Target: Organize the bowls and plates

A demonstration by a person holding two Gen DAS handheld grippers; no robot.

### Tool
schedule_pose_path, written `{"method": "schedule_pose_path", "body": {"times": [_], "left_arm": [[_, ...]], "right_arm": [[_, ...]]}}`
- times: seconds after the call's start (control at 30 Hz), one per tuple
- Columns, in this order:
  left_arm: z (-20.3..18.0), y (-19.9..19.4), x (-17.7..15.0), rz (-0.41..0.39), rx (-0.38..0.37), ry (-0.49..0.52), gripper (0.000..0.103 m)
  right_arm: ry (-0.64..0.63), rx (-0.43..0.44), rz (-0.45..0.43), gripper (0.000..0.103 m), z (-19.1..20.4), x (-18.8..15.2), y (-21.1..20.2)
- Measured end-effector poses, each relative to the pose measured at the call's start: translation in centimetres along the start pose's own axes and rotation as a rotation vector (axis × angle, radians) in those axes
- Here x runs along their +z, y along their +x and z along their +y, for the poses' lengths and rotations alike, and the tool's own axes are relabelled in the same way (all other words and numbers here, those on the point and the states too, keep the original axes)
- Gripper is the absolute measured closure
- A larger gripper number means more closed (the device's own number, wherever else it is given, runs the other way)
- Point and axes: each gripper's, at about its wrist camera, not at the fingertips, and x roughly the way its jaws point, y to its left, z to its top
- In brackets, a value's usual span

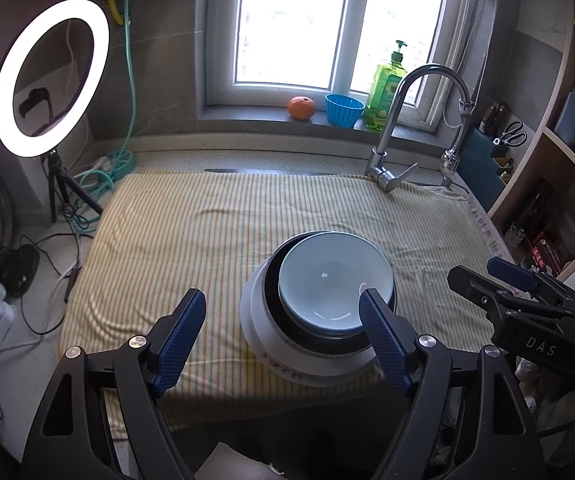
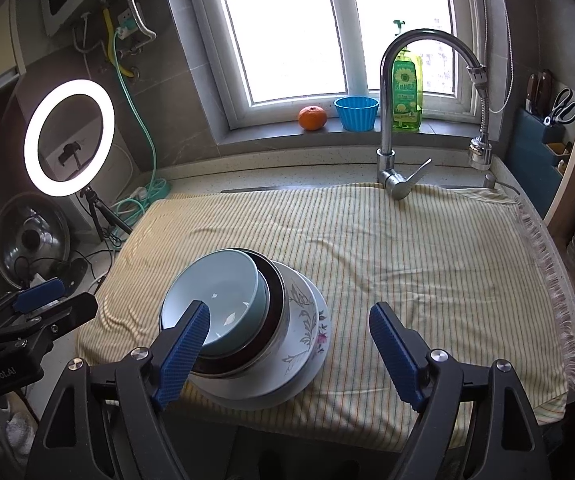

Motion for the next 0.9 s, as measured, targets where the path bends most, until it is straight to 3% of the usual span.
{"method": "schedule_pose_path", "body": {"times": [0.9], "left_arm": [[0.13,-0.55,-0.29,-0.022,0.000,-0.001,0.024]], "right_arm": [[0.029,-0.008,0.018,0.024,-0.52,-0.74,0.09]]}}
